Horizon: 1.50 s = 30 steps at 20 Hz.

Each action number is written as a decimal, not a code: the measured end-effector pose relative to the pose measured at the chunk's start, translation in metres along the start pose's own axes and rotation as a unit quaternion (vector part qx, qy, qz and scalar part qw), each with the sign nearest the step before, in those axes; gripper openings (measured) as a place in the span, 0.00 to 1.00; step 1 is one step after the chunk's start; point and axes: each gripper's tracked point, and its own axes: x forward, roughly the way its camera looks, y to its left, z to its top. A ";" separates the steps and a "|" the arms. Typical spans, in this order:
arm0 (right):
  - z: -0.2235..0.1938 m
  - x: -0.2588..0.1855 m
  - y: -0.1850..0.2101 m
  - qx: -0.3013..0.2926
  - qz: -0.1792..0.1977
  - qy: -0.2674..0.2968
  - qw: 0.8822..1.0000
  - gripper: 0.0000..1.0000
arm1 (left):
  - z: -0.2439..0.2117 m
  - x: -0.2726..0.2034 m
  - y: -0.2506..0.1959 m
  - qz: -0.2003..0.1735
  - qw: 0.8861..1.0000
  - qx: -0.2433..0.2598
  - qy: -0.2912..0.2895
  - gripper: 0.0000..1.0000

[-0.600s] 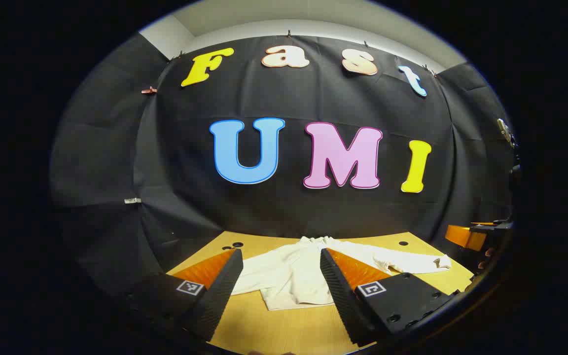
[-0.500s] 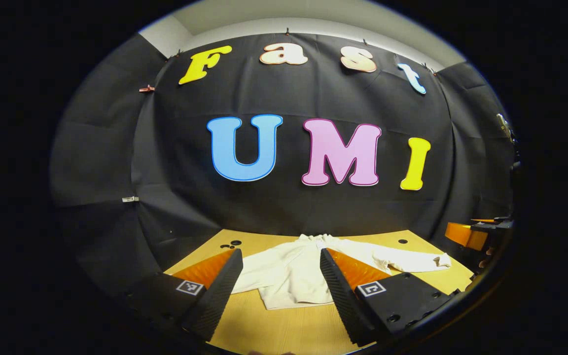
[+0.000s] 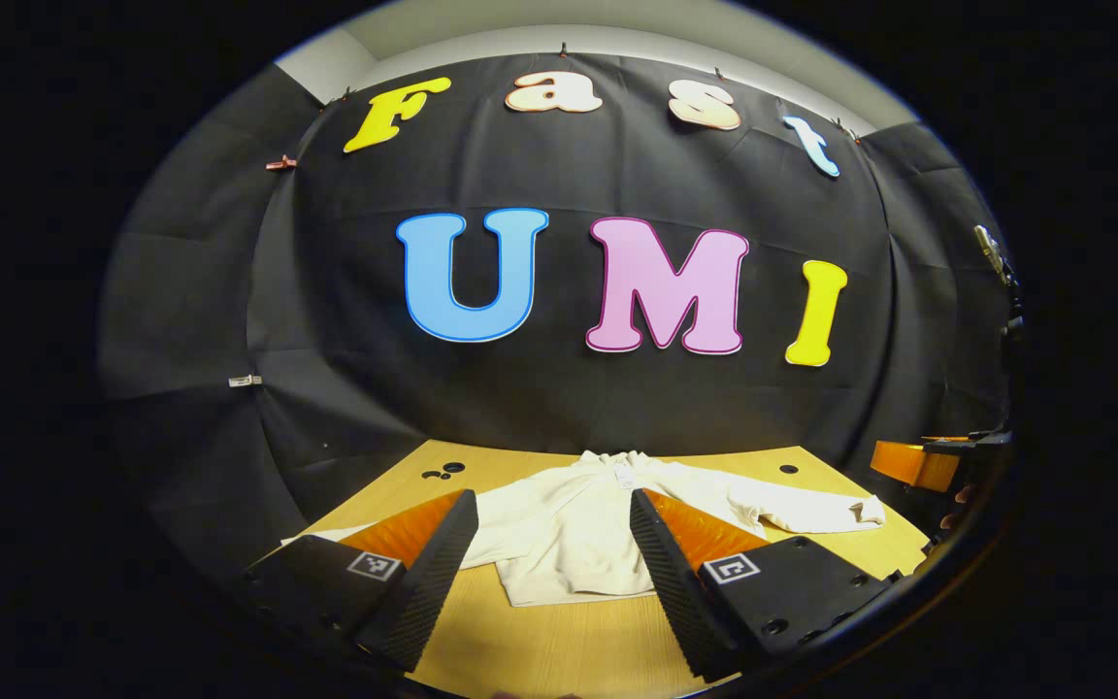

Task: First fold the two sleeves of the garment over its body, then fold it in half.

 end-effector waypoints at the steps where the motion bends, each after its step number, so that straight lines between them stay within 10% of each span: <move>1: 0.000 0.002 0.001 -0.002 0.002 0.000 1.000 0.98 | 0.000 0.003 0.000 0.000 1.000 0.005 0.003 0.97; 13: -0.010 0.057 -0.040 0.008 -0.025 0.034 0.999 0.99 | -0.010 0.020 -0.002 0.013 0.999 0.035 0.003 0.97; 30: -0.056 0.174 -0.267 0.024 -0.173 0.123 0.977 0.98 | -0.024 0.081 -0.025 0.037 0.996 0.050 0.068 0.97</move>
